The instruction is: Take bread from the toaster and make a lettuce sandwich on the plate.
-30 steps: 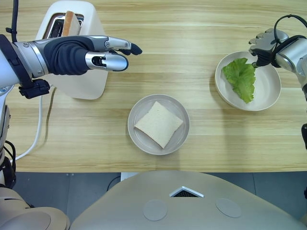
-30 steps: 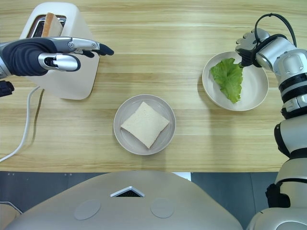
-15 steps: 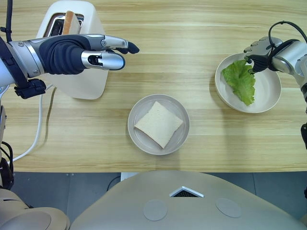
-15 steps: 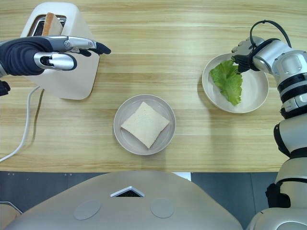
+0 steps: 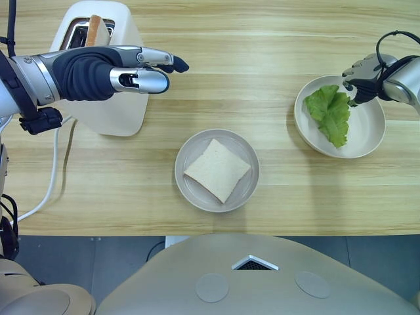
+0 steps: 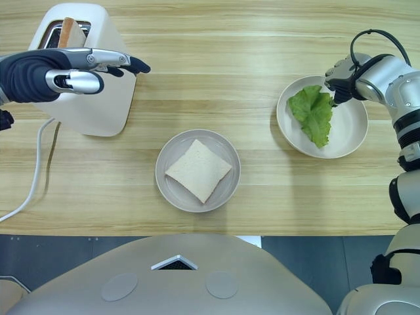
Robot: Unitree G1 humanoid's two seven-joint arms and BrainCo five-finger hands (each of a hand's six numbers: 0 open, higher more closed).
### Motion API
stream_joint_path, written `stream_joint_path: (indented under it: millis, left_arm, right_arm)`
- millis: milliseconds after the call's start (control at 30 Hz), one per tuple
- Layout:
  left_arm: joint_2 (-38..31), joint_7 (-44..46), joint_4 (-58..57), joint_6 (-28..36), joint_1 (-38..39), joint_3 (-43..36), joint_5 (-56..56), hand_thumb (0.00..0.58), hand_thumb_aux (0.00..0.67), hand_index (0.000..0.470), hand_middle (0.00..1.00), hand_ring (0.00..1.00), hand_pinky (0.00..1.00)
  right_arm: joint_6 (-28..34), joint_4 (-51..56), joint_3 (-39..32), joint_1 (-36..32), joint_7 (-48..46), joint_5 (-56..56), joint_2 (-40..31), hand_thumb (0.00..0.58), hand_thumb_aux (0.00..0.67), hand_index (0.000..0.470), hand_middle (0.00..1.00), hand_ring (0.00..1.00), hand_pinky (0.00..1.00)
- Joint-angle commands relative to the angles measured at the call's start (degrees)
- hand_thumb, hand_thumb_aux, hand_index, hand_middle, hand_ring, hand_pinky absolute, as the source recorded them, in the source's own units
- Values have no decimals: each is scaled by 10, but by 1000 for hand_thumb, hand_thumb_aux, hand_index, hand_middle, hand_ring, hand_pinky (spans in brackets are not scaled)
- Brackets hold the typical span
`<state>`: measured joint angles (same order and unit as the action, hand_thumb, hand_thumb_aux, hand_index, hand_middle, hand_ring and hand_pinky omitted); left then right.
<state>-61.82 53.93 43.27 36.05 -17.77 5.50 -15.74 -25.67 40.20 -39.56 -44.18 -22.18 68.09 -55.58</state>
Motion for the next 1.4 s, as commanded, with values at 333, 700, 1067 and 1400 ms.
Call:
stream_joint_path:
  millis: [333, 700, 1067, 1400]
  left_arm:
    - [-7, 0, 0, -5, 14, 8, -4, 0, 0, 0, 0, 0, 0]
    - [-5, -7, 4, -3, 27, 13, -2, 0, 0, 0, 0, 0, 0]
    - [-6, -11, 7, -6, 38, 19, -2, 0, 0, 0, 0, 0, 0]
    - [-8, -8, 3, -8, 38, 20, -5, 0, 0, 0, 0, 0, 0]
  right_arm:
    - [1, -24, 4, 28, -9, -3, 0, 445, 347, 243, 0, 0, 0]
    - [22, -173, 72, 75, -30, -19, -63, 413, 310, 217, 0, 0, 0]
    - [36, -228, 102, 163, -53, -17, -77, 436, 336, 236, 0, 0, 0]
    - [47, -185, 99, 148, -39, -4, -41, 429, 328, 230, 0, 0, 0]
